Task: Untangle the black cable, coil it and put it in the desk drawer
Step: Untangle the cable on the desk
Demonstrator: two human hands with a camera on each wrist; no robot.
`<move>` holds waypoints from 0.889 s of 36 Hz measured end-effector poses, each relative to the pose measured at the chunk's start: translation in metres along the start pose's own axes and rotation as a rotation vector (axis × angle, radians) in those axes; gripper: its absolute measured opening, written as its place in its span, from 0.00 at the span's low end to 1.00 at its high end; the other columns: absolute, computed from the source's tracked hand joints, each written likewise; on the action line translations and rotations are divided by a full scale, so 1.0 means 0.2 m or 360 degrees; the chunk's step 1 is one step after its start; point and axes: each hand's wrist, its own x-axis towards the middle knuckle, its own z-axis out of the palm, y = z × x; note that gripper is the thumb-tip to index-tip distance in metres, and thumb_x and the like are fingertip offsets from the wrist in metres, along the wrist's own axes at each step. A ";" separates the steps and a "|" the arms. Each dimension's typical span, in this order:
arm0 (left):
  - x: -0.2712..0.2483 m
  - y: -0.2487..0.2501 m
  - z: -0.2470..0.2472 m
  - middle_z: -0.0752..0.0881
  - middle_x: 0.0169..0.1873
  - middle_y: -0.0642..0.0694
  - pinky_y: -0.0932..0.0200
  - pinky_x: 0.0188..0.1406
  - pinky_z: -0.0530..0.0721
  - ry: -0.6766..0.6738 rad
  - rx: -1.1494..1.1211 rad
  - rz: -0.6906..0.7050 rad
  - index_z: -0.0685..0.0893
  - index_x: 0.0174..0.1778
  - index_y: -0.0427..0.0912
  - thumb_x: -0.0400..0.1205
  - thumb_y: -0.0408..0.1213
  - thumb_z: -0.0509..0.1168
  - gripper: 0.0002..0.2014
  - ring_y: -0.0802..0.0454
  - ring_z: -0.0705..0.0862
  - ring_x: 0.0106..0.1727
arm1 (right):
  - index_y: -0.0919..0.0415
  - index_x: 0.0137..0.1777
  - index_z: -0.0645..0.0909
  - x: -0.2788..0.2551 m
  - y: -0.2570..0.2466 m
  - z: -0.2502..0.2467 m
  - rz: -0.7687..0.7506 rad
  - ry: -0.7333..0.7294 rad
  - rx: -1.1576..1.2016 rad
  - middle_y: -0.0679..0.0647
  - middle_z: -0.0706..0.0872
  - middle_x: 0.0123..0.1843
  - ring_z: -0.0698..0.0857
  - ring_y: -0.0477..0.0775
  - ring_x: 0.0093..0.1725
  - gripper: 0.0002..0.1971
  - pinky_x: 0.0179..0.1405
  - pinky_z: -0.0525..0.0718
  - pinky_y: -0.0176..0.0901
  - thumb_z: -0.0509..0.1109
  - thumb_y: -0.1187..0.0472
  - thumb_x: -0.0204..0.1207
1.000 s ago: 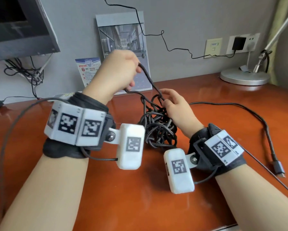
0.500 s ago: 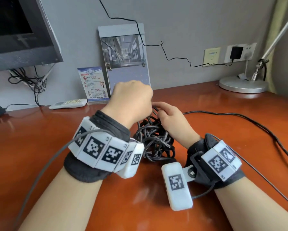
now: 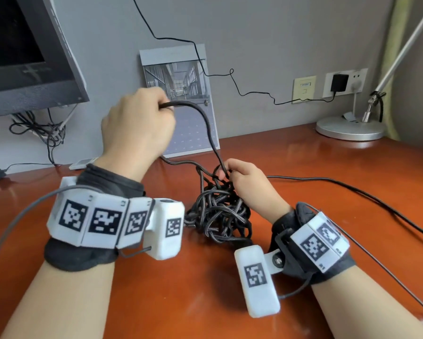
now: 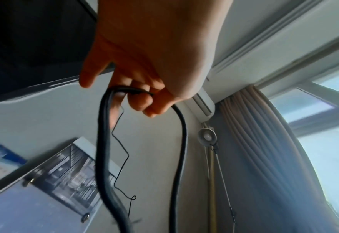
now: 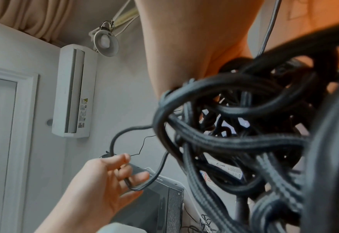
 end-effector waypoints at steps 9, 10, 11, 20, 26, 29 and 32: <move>-0.01 -0.02 0.05 0.78 0.61 0.41 0.31 0.72 0.63 -0.0286 0.0290 0.0240 0.78 0.60 0.46 0.75 0.27 0.56 0.20 0.39 0.74 0.66 | 0.64 0.36 0.74 0.00 0.01 -0.01 0.0061 0.0054 -0.0150 0.59 0.79 0.33 0.70 0.56 0.32 0.14 0.34 0.68 0.46 0.51 0.56 0.63; -0.02 0.01 0.05 0.76 0.63 0.40 0.27 0.73 0.54 -0.0157 0.0356 0.0470 0.77 0.64 0.43 0.73 0.23 0.55 0.24 0.42 0.71 0.70 | 0.66 0.38 0.74 0.00 0.01 -0.01 0.0064 0.0043 -0.0159 0.59 0.78 0.33 0.70 0.56 0.33 0.13 0.34 0.68 0.46 0.52 0.58 0.66; -0.04 0.05 0.06 0.77 0.63 0.40 0.25 0.73 0.51 -0.0038 0.0373 0.0716 0.78 0.64 0.41 0.71 0.21 0.53 0.26 0.44 0.70 0.70 | 0.66 0.38 0.74 0.00 0.01 -0.01 0.0065 0.0040 -0.0174 0.58 0.78 0.33 0.70 0.56 0.33 0.10 0.35 0.68 0.46 0.53 0.61 0.70; -0.16 0.20 0.21 0.71 0.74 0.56 0.44 0.81 0.42 -0.0869 0.0424 0.1067 0.69 0.74 0.51 0.79 0.23 0.55 0.29 0.57 0.56 0.81 | 0.67 0.42 0.80 -0.01 -0.01 -0.01 -0.0095 0.0093 -0.0266 0.56 0.81 0.33 0.74 0.60 0.36 0.11 0.34 0.66 0.48 0.55 0.72 0.73; -0.16 0.16 0.22 0.80 0.61 0.54 0.38 0.77 0.51 -0.0746 0.0628 0.0929 0.75 0.67 0.49 0.83 0.37 0.57 0.15 0.52 0.67 0.70 | 0.51 0.28 0.73 0.00 0.00 -0.01 -0.0116 0.0050 -0.0213 0.38 0.76 0.19 0.67 0.45 0.24 0.18 0.28 0.64 0.43 0.54 0.72 0.73; -0.16 0.15 0.23 0.81 0.55 0.55 0.49 0.65 0.63 -0.0702 0.0595 0.0931 0.78 0.57 0.51 0.84 0.42 0.58 0.08 0.52 0.68 0.66 | 0.50 0.27 0.74 -0.01 -0.01 -0.01 -0.0123 0.0033 -0.0170 0.41 0.77 0.21 0.68 0.44 0.23 0.19 0.28 0.65 0.43 0.54 0.72 0.73; -0.15 0.14 0.22 0.77 0.44 0.57 0.55 0.52 0.61 -0.0642 0.0524 0.0922 0.76 0.45 0.54 0.84 0.41 0.59 0.04 0.53 0.69 0.61 | 0.46 0.26 0.72 -0.02 -0.01 -0.01 -0.0094 0.0038 -0.0187 0.40 0.76 0.21 0.69 0.43 0.23 0.22 0.29 0.65 0.41 0.53 0.71 0.73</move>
